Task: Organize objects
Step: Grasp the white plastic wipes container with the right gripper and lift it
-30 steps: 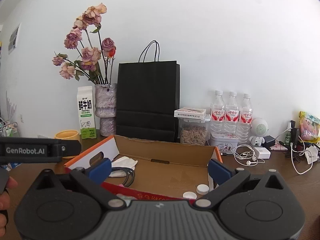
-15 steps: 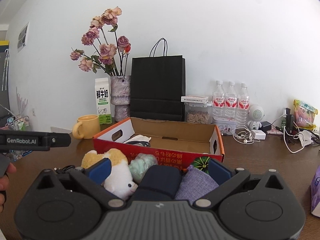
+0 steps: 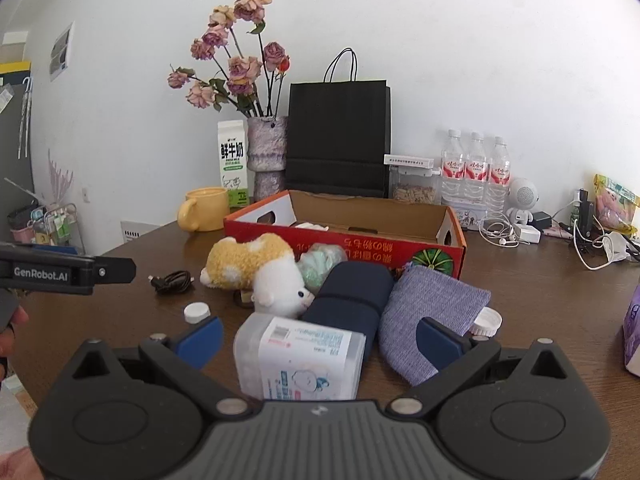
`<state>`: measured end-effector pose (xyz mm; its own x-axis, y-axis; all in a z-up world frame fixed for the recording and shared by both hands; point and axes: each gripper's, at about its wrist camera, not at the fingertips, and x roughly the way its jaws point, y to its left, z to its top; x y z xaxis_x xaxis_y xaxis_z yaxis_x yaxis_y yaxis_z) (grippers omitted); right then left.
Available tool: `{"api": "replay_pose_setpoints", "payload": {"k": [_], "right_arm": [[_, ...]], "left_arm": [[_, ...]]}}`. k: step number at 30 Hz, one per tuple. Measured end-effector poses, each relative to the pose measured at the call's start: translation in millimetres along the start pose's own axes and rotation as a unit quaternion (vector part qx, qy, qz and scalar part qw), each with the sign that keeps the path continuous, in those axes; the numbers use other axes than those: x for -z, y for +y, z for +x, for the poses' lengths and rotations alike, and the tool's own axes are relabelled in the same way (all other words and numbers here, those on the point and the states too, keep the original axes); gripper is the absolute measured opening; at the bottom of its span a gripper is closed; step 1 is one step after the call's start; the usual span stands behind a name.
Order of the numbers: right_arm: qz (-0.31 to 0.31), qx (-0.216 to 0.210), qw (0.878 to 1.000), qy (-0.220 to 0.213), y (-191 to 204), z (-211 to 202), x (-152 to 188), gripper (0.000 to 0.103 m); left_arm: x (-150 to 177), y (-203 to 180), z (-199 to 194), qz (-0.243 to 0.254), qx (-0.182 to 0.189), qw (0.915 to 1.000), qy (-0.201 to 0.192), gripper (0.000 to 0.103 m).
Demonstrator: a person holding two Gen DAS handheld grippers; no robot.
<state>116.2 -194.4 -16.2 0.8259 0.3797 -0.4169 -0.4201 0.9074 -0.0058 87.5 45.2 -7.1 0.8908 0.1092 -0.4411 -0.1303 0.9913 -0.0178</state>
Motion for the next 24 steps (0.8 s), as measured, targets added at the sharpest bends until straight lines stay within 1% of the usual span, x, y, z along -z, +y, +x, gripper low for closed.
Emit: {"api": "replay_pose_setpoints", "payload": {"k": [1,8,12,15,22,24], "right_arm": [[-0.002,0.002,1.000,0.006,2,1,3,0.103],[-0.001,0.011,0.999,0.035,13,13,17,0.103],[0.019,0.020,0.999,0.044,17,27,19,0.103],[0.024,0.039,0.998,0.045,22,39,18,0.103],[0.029,0.069,0.996,0.038,28,59,12,0.103],[0.035,0.066,0.996,0.039,28,63,11,0.103]], "left_arm": [[3,3,0,-0.003,-0.004,1.0000,0.003,0.103],[16,23,-2,-0.022,-0.002,0.9996,0.019,0.103],[18,28,-1,-0.024,-0.003,0.9994,0.024,0.103],[19,31,-3,-0.023,-0.003,0.9994,0.024,0.103],[19,39,0,-0.034,-0.006,0.9989,0.032,0.103],[19,39,2,-0.034,-0.004,0.9987,0.036,0.103]]}}
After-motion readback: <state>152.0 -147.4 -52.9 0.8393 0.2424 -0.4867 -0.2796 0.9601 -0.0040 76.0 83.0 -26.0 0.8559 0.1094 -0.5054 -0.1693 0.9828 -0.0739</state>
